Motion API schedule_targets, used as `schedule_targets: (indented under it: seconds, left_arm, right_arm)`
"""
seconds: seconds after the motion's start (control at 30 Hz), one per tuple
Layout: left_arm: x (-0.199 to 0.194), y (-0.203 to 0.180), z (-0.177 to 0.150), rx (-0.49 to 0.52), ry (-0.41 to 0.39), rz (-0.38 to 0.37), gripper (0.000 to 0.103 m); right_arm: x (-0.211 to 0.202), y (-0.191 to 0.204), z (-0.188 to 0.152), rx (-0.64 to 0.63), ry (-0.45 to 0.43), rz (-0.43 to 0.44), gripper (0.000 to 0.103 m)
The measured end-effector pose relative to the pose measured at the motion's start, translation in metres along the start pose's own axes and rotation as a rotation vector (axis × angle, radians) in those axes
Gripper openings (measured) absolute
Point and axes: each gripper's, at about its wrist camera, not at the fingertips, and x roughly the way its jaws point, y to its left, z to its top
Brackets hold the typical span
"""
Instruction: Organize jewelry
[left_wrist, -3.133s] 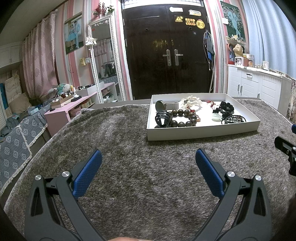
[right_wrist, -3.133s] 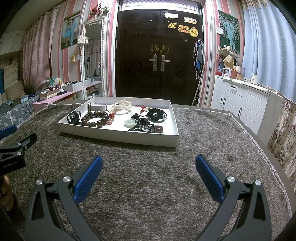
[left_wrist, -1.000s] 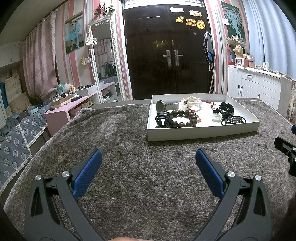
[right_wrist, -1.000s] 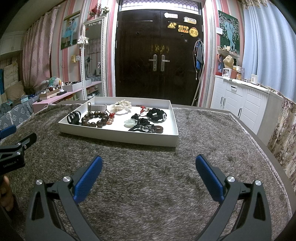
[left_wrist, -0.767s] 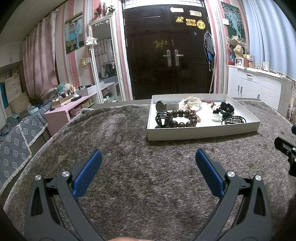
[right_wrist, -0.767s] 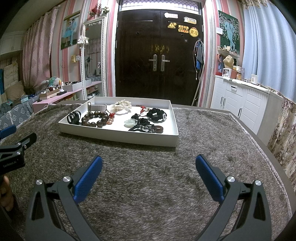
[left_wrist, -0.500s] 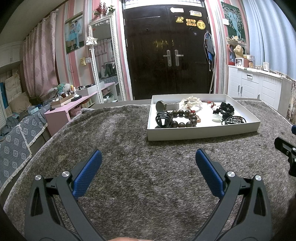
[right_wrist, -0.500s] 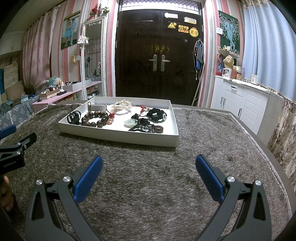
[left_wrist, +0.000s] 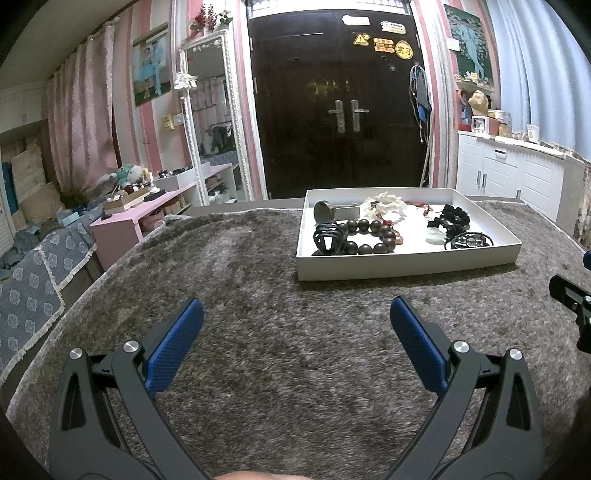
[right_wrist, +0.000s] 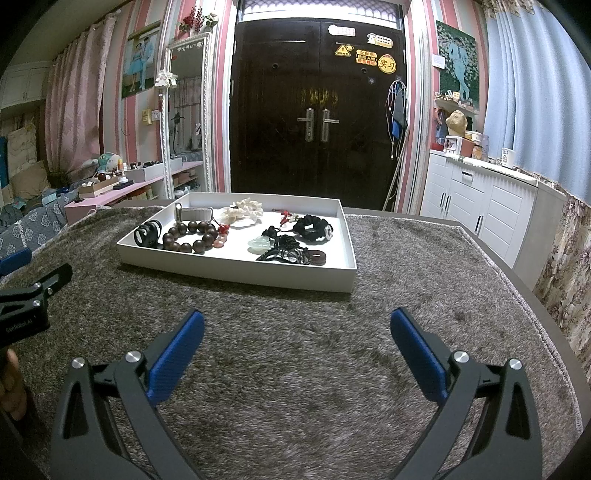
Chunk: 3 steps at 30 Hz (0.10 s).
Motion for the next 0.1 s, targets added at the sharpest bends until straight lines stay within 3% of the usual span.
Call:
schedule_targets:
  seconds: [0.1]
  left_arm:
    - [0.0007,0.0027,0.0011,-0.011,0.005,0.002,0.1]
  right_arm:
    - [0.0001,-0.0002,0.0,0.0,0.001,0.0,0.101]
